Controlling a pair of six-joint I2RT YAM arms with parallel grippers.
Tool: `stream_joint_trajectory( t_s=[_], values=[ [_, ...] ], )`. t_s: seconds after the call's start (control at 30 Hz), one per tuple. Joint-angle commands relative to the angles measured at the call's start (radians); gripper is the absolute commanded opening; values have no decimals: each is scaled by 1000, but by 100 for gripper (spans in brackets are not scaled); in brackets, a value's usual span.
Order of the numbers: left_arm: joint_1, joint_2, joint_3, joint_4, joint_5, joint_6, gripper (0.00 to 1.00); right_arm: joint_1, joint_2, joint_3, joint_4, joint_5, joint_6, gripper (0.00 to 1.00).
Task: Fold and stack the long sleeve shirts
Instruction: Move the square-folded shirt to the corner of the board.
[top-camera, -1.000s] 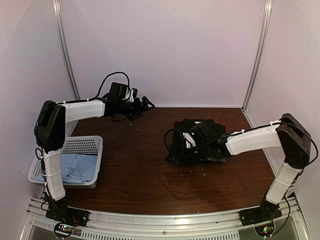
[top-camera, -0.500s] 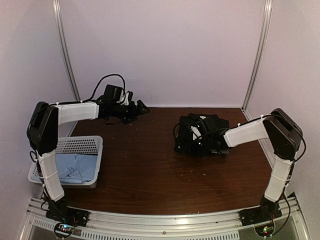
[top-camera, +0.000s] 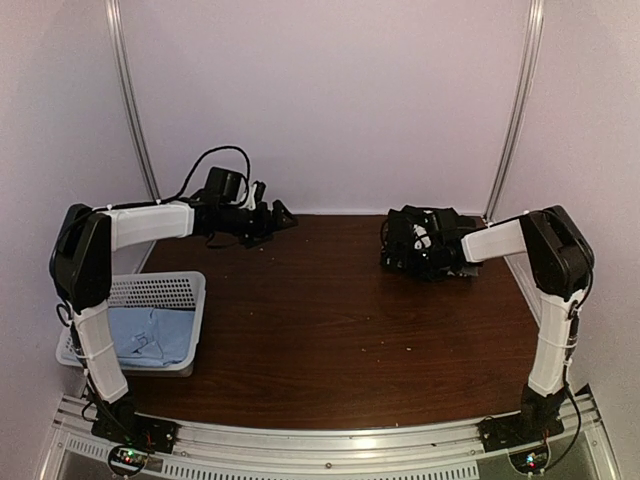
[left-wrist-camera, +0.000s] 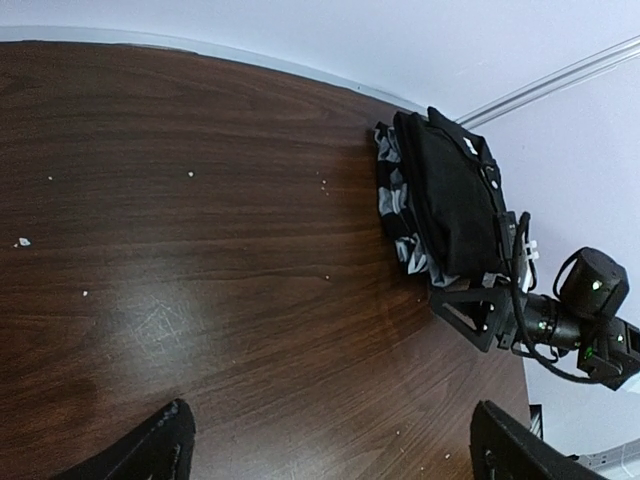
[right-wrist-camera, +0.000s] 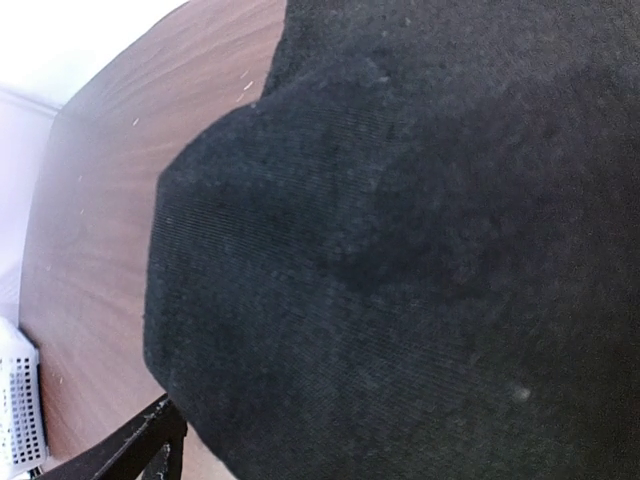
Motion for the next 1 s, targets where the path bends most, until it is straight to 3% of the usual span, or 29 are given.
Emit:
stream_joint_trajectory(
  t_s=[0.0,0.23,0.57,0.97],
  values=[
    [9,-43,-3,-10,2,41,97,-69,65,72,-116,23,-57,100],
    [9,-50,4,-28,-6,70,98,-125,110,187,-214,79,-108,100],
    [9,-57,12,-45,-22,103,98,-155,79,174,-231,88,-126,100],
    [9,-70,35,-45,-29,142,98,-65,-140,80,-230,64,-83,100]
  ],
)
